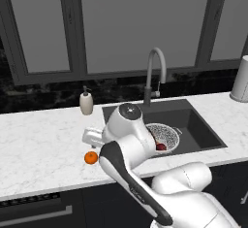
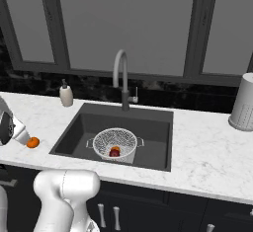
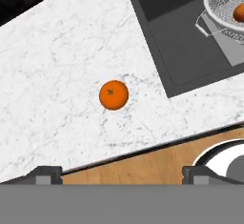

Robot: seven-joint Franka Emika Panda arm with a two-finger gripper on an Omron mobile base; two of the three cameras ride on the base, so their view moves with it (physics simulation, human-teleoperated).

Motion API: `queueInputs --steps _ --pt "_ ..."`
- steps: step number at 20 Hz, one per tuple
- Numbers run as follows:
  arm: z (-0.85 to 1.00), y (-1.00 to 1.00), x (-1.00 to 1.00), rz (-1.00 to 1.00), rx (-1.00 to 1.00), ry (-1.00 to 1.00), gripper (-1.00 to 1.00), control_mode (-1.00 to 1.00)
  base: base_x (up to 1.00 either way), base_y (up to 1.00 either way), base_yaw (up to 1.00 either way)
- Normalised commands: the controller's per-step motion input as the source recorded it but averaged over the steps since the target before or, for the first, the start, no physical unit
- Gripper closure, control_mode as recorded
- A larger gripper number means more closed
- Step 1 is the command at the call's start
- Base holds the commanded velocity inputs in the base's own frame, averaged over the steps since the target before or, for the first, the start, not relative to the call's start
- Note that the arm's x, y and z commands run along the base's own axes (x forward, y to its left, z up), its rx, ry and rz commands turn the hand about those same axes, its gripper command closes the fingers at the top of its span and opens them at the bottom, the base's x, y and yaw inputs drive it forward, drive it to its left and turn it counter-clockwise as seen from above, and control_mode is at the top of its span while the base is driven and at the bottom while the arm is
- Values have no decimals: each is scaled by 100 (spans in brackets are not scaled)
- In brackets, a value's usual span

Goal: Put the colander in the sink, put the orange, tangerine, pear in the colander, and turn on the sink faucet and pour water over the colander.

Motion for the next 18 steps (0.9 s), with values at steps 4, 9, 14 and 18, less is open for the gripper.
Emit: queueInputs --steps 4,9,14,18 --pt "-31 13 22 1 -6 29 -100 -100 0 0 0" --pt "-38 27 32 0 -10 33 -100 -100 0 0 0" --pt "-37 26 37 0 -12 24 -100 -100 0 0 0" --pt "-27 4 39 0 -6 8 -100 -100 0 0 0"
